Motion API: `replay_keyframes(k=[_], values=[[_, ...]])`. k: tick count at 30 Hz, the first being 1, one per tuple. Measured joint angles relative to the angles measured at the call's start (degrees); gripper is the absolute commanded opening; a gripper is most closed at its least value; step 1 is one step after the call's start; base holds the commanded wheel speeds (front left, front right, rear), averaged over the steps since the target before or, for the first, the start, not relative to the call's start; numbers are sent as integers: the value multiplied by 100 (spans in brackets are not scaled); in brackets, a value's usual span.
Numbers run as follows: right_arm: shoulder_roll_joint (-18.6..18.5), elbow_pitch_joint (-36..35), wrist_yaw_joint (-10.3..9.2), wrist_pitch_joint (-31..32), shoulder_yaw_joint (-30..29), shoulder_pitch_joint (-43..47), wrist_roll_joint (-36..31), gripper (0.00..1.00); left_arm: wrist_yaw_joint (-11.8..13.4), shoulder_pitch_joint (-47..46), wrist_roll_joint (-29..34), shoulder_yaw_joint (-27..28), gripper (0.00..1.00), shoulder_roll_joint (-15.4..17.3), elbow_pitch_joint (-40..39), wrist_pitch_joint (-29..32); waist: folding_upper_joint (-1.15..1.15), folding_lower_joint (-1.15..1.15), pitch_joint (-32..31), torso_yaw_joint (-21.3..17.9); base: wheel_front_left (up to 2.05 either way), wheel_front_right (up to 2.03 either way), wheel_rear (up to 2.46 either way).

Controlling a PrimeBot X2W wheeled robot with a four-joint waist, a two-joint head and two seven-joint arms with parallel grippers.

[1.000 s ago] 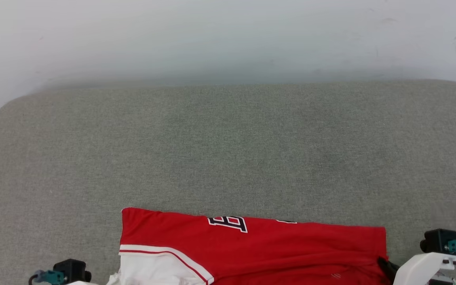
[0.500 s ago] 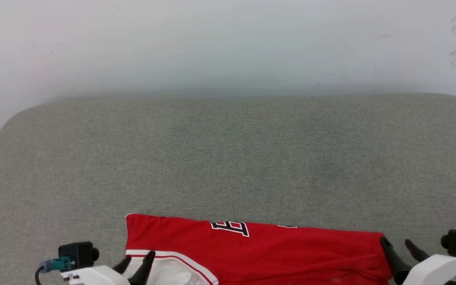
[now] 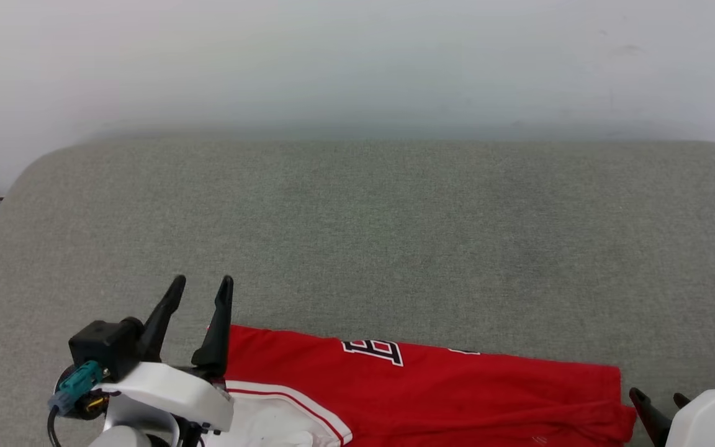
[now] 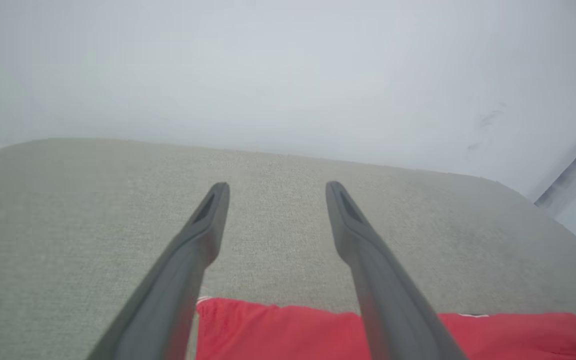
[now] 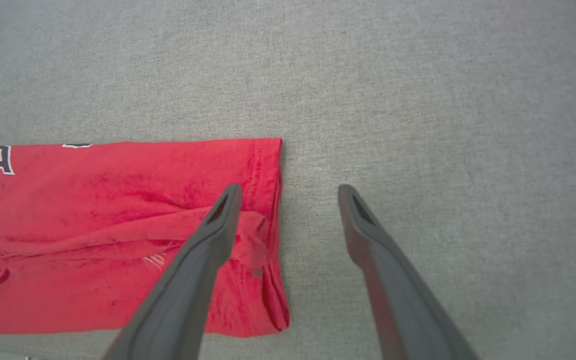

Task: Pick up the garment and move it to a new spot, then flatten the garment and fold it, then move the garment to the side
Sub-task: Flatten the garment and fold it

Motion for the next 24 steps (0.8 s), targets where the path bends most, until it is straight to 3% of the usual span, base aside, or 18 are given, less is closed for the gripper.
replay_keyframes(k=[8,19,20,21,23,24], values=[[94,123,0,350,33,-45,-10,100,45,-108,637,222,100,-199,-293,-175,0,0,301,204,0,0,0],[188,961,-3,441,179,-190,212,100,-30,-104,813,355,100,-346,-446,-181,-1,0,692,406,0,0,0],[177,1002,-5,479,191,-211,247,88,-33,-103,814,363,100,-354,-439,-181,-1,0,698,413,0,0,0],[174,1034,-12,493,194,-229,281,45,-37,-100,828,368,100,-360,-433,-181,-1,0,697,416,0,0,0],[172,1082,-12,493,210,-253,335,0,-52,-90,859,377,100,-365,-401,-181,0,0,670,417,0,0,0],[171,1087,-13,493,248,-269,348,0,-52,-77,862,382,100,-365,-381,-181,0,0,646,414,0,0,0]])
